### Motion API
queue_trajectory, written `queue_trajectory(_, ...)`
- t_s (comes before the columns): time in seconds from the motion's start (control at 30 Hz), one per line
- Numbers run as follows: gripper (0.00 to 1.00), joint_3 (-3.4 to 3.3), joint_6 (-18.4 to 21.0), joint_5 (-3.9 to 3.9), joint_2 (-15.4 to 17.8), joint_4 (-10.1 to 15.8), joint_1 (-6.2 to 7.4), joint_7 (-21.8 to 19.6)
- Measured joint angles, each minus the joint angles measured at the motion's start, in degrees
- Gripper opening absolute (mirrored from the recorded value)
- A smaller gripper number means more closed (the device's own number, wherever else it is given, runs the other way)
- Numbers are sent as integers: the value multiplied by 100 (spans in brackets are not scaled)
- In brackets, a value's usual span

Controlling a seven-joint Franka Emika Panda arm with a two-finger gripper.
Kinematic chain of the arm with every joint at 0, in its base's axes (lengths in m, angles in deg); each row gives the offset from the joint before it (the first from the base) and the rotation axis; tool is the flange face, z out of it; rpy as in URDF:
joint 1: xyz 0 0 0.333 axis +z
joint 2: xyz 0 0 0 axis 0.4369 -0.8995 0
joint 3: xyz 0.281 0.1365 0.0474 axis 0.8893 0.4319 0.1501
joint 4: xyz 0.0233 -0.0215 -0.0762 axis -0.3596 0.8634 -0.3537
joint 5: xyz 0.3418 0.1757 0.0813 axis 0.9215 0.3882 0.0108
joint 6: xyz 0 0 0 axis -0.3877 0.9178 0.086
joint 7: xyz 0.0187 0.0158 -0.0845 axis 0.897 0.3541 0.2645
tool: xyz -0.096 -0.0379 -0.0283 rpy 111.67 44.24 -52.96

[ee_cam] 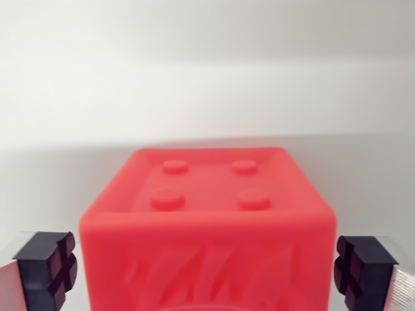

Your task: Destack cube

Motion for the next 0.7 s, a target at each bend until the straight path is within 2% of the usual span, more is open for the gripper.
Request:
queue_trajectory(0.37, 100, -104, 265, -40, 372, 94, 90, -31)
queue_trajectory(0.7, 100, -239, 669, -159, 889, 205, 195, -112)
